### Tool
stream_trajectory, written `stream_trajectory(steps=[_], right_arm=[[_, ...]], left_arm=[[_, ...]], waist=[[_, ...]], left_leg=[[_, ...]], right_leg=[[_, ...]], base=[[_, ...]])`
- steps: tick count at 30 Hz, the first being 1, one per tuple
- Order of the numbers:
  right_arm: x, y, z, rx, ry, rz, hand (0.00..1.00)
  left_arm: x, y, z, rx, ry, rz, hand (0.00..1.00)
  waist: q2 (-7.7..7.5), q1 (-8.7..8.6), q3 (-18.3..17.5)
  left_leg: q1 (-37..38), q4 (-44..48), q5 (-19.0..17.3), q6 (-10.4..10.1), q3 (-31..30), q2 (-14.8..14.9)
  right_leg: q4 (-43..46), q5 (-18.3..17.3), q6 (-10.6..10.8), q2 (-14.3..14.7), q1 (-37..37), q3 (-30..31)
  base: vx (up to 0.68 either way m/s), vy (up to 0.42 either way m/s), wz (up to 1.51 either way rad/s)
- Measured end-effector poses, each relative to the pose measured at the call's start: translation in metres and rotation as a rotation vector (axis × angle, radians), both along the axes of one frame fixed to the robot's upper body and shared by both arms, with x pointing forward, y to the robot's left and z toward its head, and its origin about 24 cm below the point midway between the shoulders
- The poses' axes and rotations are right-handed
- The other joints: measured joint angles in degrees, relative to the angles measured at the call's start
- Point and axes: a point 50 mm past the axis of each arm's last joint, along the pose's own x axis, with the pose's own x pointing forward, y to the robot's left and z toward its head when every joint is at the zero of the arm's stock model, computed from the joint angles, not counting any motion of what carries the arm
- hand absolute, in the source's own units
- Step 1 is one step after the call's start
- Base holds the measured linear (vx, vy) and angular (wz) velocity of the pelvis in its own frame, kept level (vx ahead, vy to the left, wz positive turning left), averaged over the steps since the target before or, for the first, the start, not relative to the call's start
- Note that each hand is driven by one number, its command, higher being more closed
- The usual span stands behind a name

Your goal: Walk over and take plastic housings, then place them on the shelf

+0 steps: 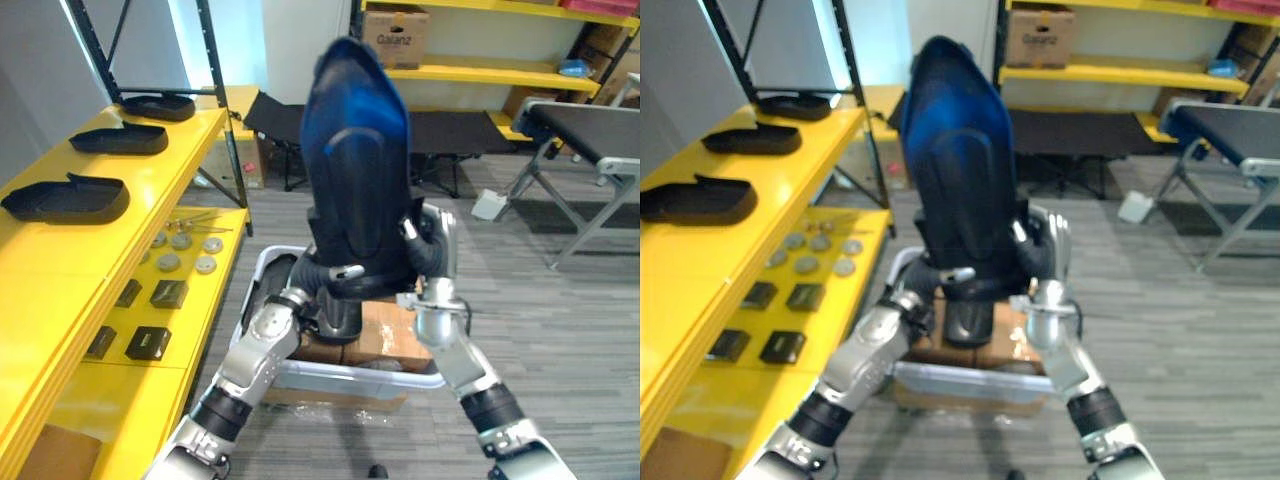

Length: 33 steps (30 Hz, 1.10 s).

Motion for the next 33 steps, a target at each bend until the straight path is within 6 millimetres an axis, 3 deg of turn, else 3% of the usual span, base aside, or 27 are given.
stream_trajectory(steps=[6,24,33], right_arm=[[-0.009,0.01,-0.01,0.055,0.034,0.01,1.0],[-0.021,0.017,-0.014,0.095,0.022,0.015,1.0],[-0.04,0.015,-0.02,0.086,0.011,0.062,1.0]], left_arm=[[0.004,0.005,0.001,-0.056,0.004,0.094,1.0],[0.002,0.004,0.001,-0.142,0.029,0.04,1.0],[-0.018,0.01,-0.01,-0.184,0.01,0.027,1.0]], waist=[[-0.1,-0.33,0.1],[-1.73,-0.5,0.4],[-1.81,-0.42,0.3]], left_leg=[[0.1,0.0,0.0,0.0,0.3,0.1],[0.0,-0.1,-0.1,0.0,0.8,0.1],[-0.3,0.3,-0.7,0.1,0.9,0.1]], right_leg=[[0.0,0.0,0.0,0.0,-0.2,0.2],[-0.1,0.0,0.0,0.0,-0.5,0.5],[0.0,-0.2,-0.2,0.1,-0.7,0.4]], base=[[0.0,0.0,-0.02],[0.0,0.0,0.0],[0.0,0.0,0.0]])
